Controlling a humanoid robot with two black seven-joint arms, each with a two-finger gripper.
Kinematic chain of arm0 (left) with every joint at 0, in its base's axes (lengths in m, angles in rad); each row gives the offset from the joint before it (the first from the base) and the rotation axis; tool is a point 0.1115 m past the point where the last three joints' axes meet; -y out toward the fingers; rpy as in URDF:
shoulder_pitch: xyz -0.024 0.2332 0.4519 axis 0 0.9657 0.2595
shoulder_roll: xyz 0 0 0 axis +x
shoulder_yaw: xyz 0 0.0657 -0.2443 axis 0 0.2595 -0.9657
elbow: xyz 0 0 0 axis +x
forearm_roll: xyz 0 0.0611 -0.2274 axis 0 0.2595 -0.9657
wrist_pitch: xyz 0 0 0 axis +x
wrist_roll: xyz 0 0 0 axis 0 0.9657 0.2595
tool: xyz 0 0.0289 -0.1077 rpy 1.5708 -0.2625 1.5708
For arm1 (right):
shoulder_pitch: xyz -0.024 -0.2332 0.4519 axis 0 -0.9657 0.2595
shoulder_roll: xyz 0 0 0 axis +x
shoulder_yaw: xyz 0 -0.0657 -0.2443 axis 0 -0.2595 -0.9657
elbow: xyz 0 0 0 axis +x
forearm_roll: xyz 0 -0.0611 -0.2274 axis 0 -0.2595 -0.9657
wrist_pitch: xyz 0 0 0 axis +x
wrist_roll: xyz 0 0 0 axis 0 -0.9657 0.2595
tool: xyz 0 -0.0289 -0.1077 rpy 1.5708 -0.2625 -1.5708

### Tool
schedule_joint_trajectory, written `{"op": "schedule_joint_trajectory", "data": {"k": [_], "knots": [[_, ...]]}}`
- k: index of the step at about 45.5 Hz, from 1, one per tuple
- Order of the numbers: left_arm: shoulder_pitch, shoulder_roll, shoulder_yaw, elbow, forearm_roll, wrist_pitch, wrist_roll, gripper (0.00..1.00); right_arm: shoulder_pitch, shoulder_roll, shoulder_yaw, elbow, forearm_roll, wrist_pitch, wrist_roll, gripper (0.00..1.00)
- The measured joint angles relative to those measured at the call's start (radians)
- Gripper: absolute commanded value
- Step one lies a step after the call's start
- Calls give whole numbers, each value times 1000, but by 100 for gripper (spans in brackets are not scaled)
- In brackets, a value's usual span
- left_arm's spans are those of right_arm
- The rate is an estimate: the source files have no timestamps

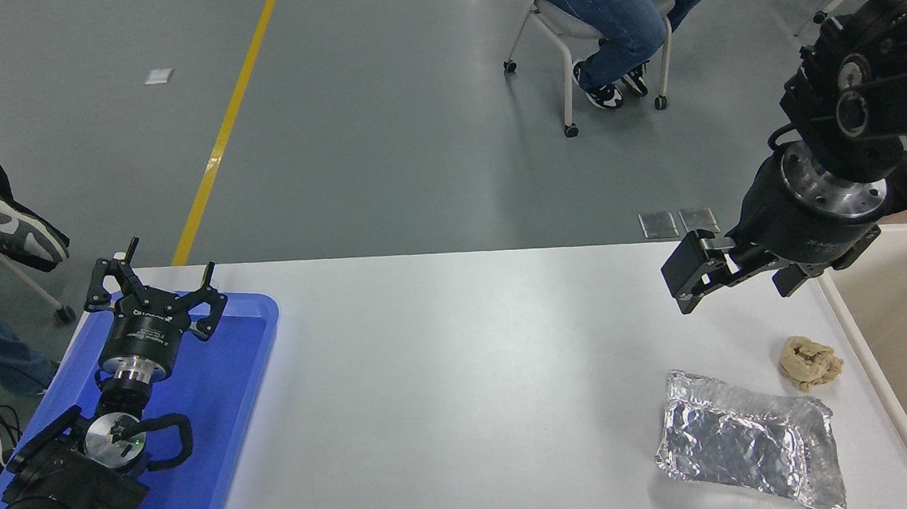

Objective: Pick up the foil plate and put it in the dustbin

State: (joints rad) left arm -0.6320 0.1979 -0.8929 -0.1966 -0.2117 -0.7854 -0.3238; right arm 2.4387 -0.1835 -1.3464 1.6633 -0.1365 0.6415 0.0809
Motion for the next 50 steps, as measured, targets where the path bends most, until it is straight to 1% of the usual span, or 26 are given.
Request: {"op": "schedule_joint_trajectory", "data": {"k": [35,42,50], "knots": [[0,0,0,0,0,0,0,100,-18,-37,-6,-5,-24,-2,1,100],[0,0,0,-1,0,0,0,100,-47,-117,-8,-8,-95,-2,2,100],[0,0,0,-1,0,0,0,100,-127,-280,-14,-18,-244,-5,2,100]]}}
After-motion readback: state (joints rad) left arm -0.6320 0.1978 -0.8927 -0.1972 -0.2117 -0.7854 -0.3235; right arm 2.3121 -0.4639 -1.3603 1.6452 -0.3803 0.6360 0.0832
